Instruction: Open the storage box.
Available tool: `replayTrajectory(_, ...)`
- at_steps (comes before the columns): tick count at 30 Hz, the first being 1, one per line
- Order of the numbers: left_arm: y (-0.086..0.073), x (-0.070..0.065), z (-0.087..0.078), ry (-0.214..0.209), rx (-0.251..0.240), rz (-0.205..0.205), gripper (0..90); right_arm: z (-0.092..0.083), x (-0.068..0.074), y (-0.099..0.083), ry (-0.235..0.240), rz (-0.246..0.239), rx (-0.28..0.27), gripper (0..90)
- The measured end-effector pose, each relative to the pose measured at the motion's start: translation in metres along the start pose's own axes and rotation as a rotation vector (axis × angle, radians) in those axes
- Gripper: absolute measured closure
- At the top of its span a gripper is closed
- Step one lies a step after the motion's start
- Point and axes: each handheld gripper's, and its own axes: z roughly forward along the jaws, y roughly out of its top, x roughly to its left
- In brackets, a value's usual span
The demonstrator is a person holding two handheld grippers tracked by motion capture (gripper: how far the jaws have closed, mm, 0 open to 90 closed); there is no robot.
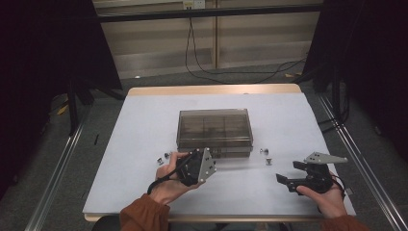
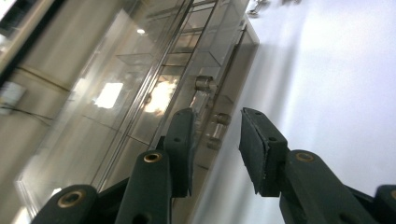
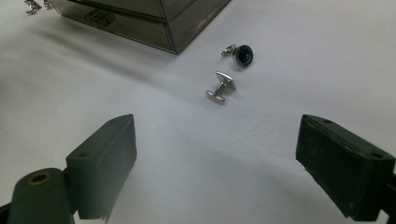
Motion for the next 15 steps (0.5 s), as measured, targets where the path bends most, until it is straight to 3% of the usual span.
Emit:
replayTrajectory(3,0.000,0.009,-0.003,-0.044,-0.003,-0.008,60.6,0.000,0.000,0.000,0.000,0.000,-0.001,11.9)
replayTrajectory(7,0.000,0.024,-0.005,-0.127,-0.016,-0.060,58.8,0.000,0.000,0.000,0.001,0.001,0.001,11.9)
replayTrajectory(9,0.004,0.035,-0.008,-0.174,0.002,-0.097,52.5,0.000,0.000,0.000,0.002,0.000,0.001,11.9)
replayTrajectory(12,0.009,0.041,-0.010,-0.181,0.023,-0.110,47.8,0.001,0.000,0.000,0.003,0.001,0.002,11.9)
replayTrajectory(15,0.014,0.050,-0.010,-0.208,0.016,-0.114,50.7,0.001,0.000,0.000,0.003,0.001,0.002,11.9)
